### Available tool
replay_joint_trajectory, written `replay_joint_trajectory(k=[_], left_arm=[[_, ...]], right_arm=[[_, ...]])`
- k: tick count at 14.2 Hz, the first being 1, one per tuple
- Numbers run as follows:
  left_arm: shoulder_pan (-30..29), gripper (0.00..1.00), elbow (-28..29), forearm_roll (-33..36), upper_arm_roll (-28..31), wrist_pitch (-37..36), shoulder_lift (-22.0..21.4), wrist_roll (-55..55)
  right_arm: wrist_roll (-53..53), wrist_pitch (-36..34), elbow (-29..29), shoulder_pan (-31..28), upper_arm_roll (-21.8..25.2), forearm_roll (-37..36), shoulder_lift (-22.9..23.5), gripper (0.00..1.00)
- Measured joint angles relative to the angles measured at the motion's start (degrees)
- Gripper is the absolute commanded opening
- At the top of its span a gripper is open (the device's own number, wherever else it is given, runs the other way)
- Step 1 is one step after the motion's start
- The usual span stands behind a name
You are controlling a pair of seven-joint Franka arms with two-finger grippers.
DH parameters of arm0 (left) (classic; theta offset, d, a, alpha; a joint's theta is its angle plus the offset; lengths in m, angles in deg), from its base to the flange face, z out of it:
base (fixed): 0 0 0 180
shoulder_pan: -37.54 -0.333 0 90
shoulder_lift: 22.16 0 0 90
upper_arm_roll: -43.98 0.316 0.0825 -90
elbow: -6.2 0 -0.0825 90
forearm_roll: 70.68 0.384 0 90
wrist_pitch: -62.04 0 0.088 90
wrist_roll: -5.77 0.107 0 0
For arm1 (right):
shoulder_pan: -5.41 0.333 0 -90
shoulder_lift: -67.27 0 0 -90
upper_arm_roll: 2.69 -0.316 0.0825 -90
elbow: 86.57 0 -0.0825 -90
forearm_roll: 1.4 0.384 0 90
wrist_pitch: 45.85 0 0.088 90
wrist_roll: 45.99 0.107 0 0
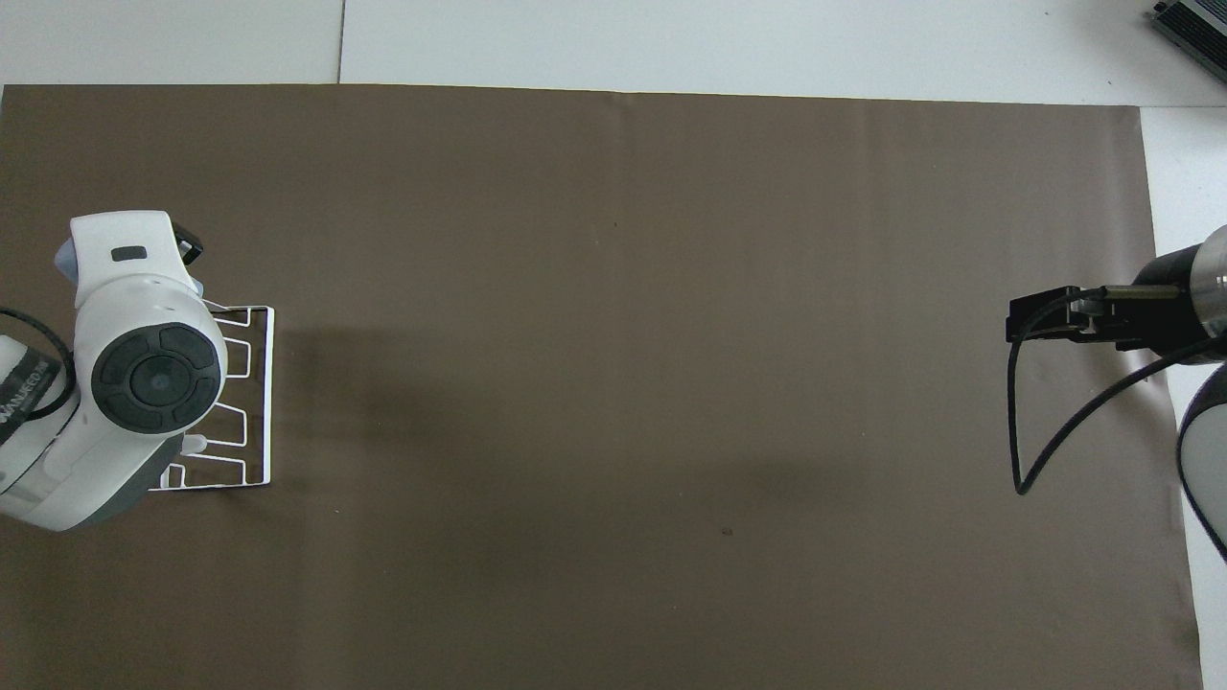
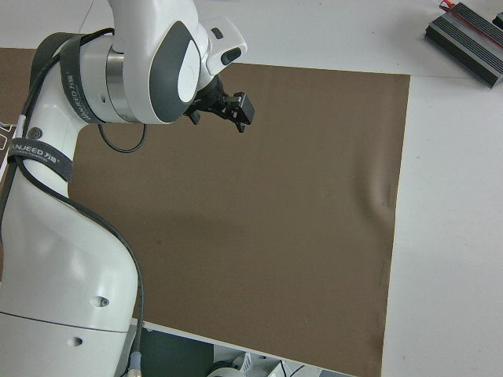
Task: Hang cup on cup holder
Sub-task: 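Release the cup on the rack and lift the left gripper away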
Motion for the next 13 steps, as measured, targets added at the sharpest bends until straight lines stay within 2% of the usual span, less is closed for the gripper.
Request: replay_joint_trajectory(k=[3,4,5,7,9,10,11,13], left_arm=[[0.0,0.0,0.6,0.0,-0.1,0.1,0.0,0.0],[0.0,0.11,0.9,0.0,-0.2,0.1,0.0,0.0],[0.1,0.33,1.1,0.0,-0.3,0.0,0.0,0.0],[0.2,0.62,1.2,0.1,-0.4,-0.3,0.0,0.4],[1.2,0.71,1.2,0.1,-0.5,-1.9,0.0,0.6],[1.8,0.91,1.2,-0.1,-0.6,-2.8,0.0,0.6],[2.2,0.97,1.2,-0.6,-0.6,-3.5,-0.1,0.5],[2.3,1.0,1.2,-2.2,-0.6,-3.9,-0.1,0.5]], right_arm=[[0.0,0.0,0.0,0.0,0.0,0.0,0.0,1.0],[0.0,0.0,0.0,0.0,0.0,0.0,0.0,1.0],[0.0,0.0,0.0,0.0,0.0,0.0,0.0,1.0],[0.0,0.0,0.0,0.0,0.0,0.0,0.0,1.0],[0.0,0.0,0.0,0.0,0.0,0.0,0.0,1.0],[0.0,0.0,0.0,0.0,0.0,0.0,0.0,1.0],[0.0,0.0,0.0,0.0,0.0,0.0,0.0,1.0],[0.0,0.0,0.0,0.0,0.0,0.0,0.0,1.0]])
